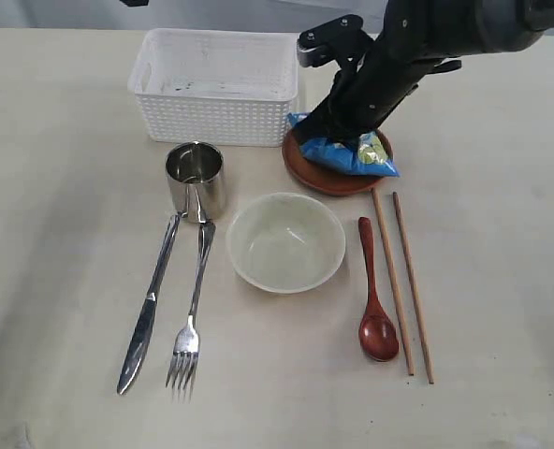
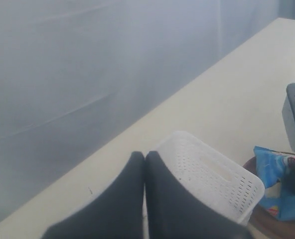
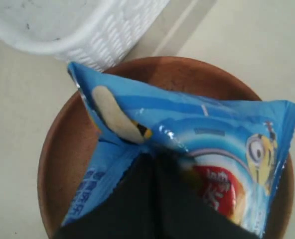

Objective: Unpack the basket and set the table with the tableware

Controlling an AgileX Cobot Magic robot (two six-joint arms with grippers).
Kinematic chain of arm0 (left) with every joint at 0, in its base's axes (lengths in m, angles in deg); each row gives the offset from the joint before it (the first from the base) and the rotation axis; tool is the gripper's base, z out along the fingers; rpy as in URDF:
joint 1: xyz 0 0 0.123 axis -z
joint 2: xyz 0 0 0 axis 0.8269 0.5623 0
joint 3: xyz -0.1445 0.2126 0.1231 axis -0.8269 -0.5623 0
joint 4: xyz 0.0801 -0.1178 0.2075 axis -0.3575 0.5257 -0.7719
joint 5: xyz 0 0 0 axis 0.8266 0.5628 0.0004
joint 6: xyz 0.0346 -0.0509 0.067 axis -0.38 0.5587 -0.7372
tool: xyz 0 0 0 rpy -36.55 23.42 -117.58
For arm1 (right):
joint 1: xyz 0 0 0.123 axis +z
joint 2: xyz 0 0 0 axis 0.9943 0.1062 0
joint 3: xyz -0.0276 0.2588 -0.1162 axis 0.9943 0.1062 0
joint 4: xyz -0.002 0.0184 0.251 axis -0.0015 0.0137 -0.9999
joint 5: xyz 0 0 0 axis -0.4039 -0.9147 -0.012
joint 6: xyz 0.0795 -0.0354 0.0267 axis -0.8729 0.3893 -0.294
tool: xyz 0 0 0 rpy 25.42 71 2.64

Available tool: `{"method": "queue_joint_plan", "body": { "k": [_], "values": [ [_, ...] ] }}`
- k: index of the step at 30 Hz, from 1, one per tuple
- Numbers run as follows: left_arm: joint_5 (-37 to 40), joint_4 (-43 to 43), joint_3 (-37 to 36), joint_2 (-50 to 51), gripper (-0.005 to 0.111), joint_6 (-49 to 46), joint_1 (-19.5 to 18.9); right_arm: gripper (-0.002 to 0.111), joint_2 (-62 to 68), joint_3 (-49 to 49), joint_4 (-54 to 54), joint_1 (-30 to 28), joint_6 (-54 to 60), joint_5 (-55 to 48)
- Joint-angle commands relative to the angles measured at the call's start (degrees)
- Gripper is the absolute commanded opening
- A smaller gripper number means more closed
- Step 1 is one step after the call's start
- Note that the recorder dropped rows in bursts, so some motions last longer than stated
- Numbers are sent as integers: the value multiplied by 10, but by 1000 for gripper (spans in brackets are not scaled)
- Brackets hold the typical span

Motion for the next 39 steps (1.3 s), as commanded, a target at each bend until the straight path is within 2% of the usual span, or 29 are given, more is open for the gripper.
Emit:
{"method": "queue_joint_plan", "body": {
  "k": [1, 10, 20, 22, 23, 24, 26, 27, 29, 30, 32, 34, 35, 39],
  "values": [
    [3, 6, 2, -1, 0, -1, -1, 0, 5, 0, -8, -3, 2, -15],
    [3, 6, 2, -1, 0, -1, -1, 0, -87, 0, -8, -3, -29, -26],
    [3, 6, 2, -1, 0, 1, -1, 0, -226, 0, -4, -3, -39, -160],
    [3, 6, 2, -1, 0, 32, -1, 0, -248, 7, -4, -3, -54, -189],
    [3, 6, -3, -1, 0, 79, -1, 0, -263, 25, -4, -3, -57, -190],
    [5, -16, -6, -1, 0, 99, -1, 0, -268, 34, -4, -3, -57, -188],
    [45, -177, -13, -1, 0, 199, -1, 0, -285, 72, -4, -3, -57, -175],
    [94, -286, -10, -1, 0, 282, -1, 0, -293, 96, -4, -3, -57, -161],
    [149, -426, 14, -3, 1, 484, -1, 0, -300, 120, -4, -3, -55, -142],
    [167, -516, 29, -3, 6, 611, 1, 0, -300, 126, -4, -3, -55, -133],
    [170, -646, 44, -1, 24, 743, 12, 0, -300, 126, -4, -3, -55, -120],
    [172, -676, 44, 4, 45, 759, 34, 0, -300, 126, -4, -3, -53, -98],
    [168, -676, 44, 7, 50, 758, 47, 0, -300, 126, -4, -3, -53, -91],
    [139, -678, 44, 21, 54, 758, 93, 0, -300, 126, -4, -3, -43, -82]
  ]
}}
